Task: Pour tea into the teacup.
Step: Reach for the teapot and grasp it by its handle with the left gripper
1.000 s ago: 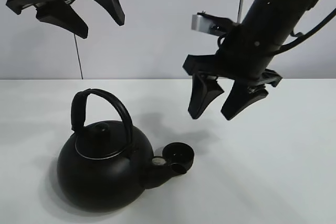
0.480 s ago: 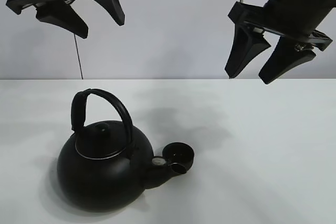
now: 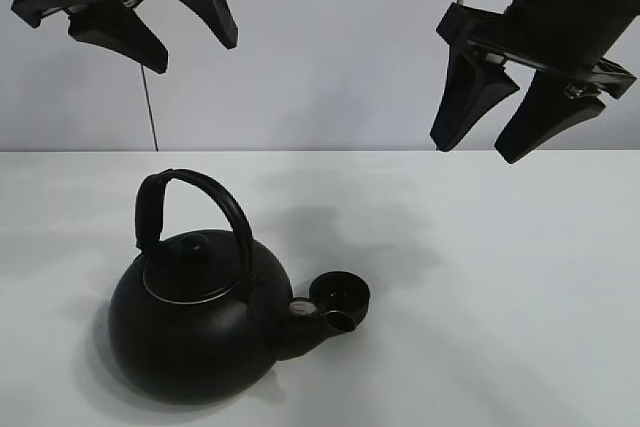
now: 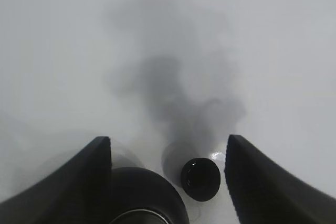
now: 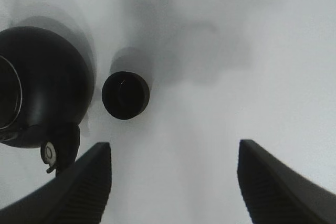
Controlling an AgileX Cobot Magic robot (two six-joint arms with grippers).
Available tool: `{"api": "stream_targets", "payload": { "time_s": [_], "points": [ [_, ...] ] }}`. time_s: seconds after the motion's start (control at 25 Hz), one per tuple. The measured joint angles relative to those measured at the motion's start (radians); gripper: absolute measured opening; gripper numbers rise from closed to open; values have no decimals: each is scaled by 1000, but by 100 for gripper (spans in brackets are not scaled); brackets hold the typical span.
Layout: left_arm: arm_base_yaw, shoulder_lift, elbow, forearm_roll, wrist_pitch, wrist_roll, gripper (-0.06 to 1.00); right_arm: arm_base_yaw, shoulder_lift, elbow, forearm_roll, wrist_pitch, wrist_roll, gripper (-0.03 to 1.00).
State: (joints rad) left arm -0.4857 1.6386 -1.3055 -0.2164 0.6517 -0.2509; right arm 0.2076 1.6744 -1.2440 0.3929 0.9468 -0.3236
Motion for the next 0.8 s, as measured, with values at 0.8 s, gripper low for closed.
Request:
{"api": "stream_targets", "payload": {
  "time_s": [0.8],
  "points": [
    [0,0,0,0,0,0,46,0,-53,0,0,-6,0,47]
  ]
}}
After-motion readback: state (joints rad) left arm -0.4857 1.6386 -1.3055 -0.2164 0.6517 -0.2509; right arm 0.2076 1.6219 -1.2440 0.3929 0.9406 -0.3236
